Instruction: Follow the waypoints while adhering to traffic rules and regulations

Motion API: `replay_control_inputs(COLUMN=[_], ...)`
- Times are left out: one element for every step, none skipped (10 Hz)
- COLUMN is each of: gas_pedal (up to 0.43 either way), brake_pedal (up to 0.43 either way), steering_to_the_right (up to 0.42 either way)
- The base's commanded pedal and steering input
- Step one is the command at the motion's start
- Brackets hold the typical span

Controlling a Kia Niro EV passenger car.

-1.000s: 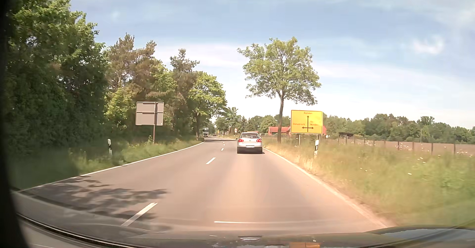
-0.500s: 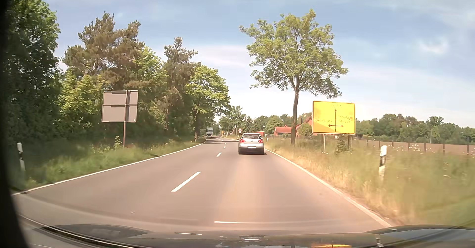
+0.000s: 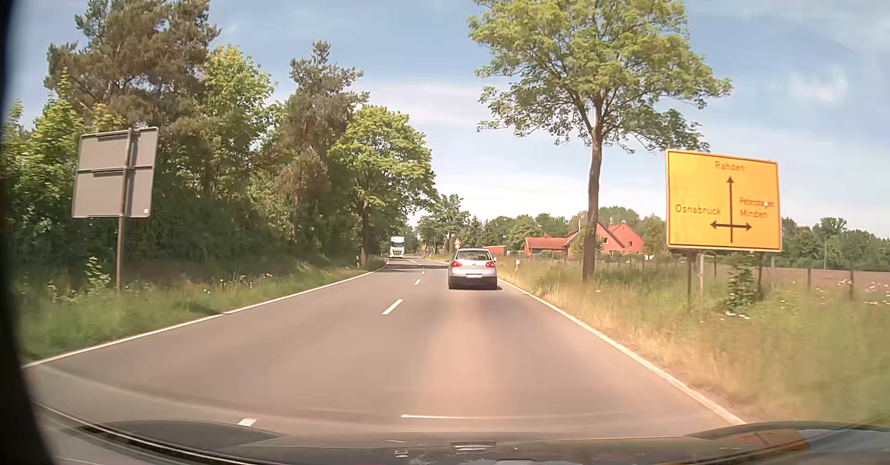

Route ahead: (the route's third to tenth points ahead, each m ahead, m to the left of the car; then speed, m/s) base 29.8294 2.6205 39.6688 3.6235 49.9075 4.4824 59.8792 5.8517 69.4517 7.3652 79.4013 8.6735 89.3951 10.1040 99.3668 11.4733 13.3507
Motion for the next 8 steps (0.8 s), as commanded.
replay_control_inputs(gas_pedal=[0.169, 0.189, 0.189, 0.197, 0.197, 0.197, 0.197, 0.197], brake_pedal=[0.0, 0.0, 0.0, 0.0, 0.0, 0.0, 0.0, 0.0], steering_to_the_right=[-0.01, -0.01, -0.01, -0.01, -0.01, -0.01, -0.009, -0.009])
